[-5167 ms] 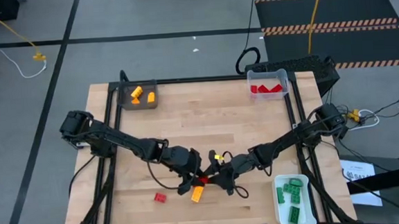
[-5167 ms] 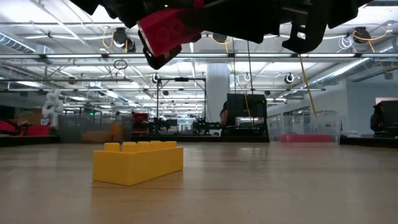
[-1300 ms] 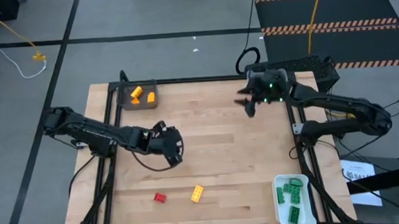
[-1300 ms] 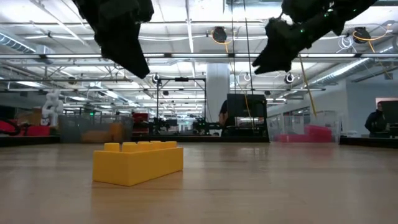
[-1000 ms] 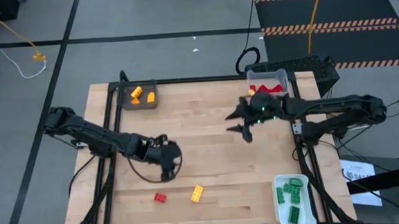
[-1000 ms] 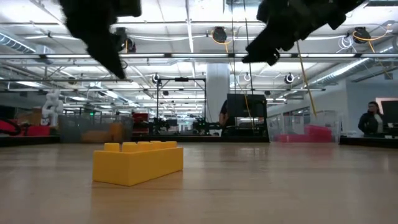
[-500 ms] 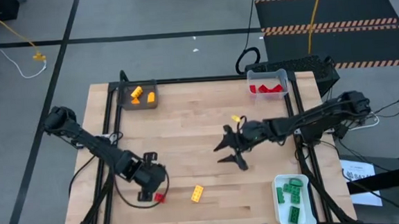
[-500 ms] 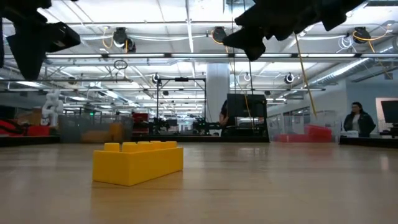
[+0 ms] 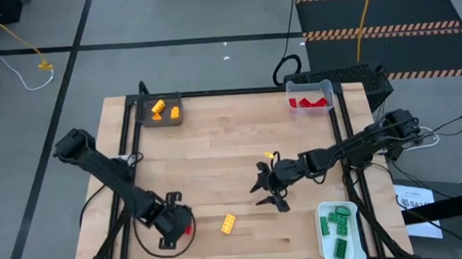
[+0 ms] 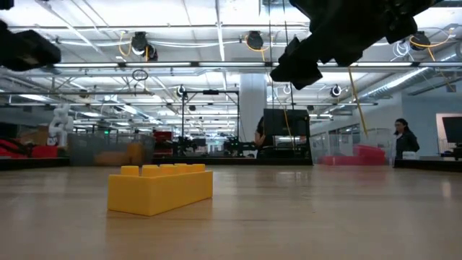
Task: Sort & place blocks by color
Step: Put the red gamepiece into the transparent bin
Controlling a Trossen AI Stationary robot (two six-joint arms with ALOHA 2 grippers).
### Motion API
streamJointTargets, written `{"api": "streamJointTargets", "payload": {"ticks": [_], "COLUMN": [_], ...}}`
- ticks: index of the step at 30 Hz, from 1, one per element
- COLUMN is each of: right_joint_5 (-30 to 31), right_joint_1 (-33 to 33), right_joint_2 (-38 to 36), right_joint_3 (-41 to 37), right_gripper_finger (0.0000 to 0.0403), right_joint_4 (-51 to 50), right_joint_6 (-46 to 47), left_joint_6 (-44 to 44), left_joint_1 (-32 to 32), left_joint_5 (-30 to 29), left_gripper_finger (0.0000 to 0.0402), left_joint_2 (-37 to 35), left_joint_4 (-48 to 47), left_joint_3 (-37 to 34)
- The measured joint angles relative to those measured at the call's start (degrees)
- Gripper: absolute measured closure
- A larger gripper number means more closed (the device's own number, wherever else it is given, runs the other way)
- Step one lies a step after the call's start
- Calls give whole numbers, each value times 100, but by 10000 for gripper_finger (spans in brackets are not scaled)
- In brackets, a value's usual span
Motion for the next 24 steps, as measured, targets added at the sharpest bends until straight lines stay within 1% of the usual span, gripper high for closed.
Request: {"api": "streamJointTargets", "payload": {"ticks": [4,10,12,18,24], "right_joint_5": [4,4,4,4,4], "right_joint_1": [54,54,54,54,54], "right_joint_2": [41,29,26,26,26], "right_joint_3": [0,0,0,0,0], "right_gripper_finger": [188,188,188,188,188], "right_joint_4": [0,176,260,294,280], "right_joint_6": [0,106,145,150,151], "left_joint_6": [-305,-696,-715,-697,-690], "left_joint_1": [-183,-288,-299,-324,-320], "left_joint_5": [90,91,103,34,-45], "left_gripper_finger": [211,163,146,101,75], "left_joint_2": [298,586,663,743,716], "left_joint_4": [266,371,547,473,413], "left_joint_3": [4,0,2,2,2]}}
